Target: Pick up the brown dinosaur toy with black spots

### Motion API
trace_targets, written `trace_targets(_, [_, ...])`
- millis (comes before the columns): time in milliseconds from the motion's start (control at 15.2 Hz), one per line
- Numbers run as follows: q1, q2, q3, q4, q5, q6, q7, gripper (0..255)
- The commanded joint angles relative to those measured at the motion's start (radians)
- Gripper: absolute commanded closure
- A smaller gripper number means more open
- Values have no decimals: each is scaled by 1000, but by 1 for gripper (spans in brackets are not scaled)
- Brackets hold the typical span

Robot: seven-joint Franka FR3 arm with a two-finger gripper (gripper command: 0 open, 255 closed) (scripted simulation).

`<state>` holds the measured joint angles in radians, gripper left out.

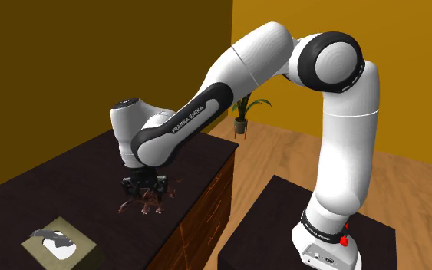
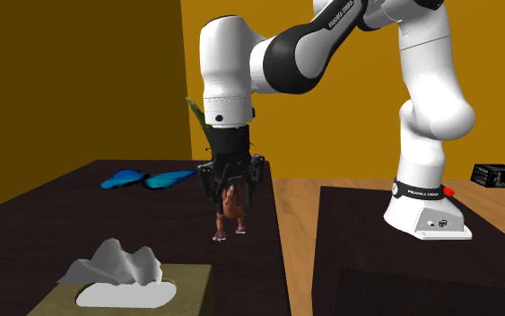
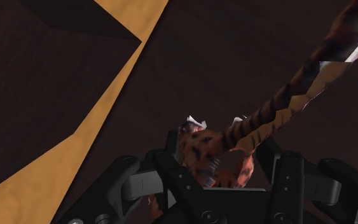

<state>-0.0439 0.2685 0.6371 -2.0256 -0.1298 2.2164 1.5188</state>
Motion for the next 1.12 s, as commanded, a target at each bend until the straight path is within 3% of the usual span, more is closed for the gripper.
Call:
trace_targets(0, [-2, -5, 1, 3, 5, -10, -3, 255])
trace_targets(1056, [-25, -104, 24, 93, 79, -179, -46, 255])
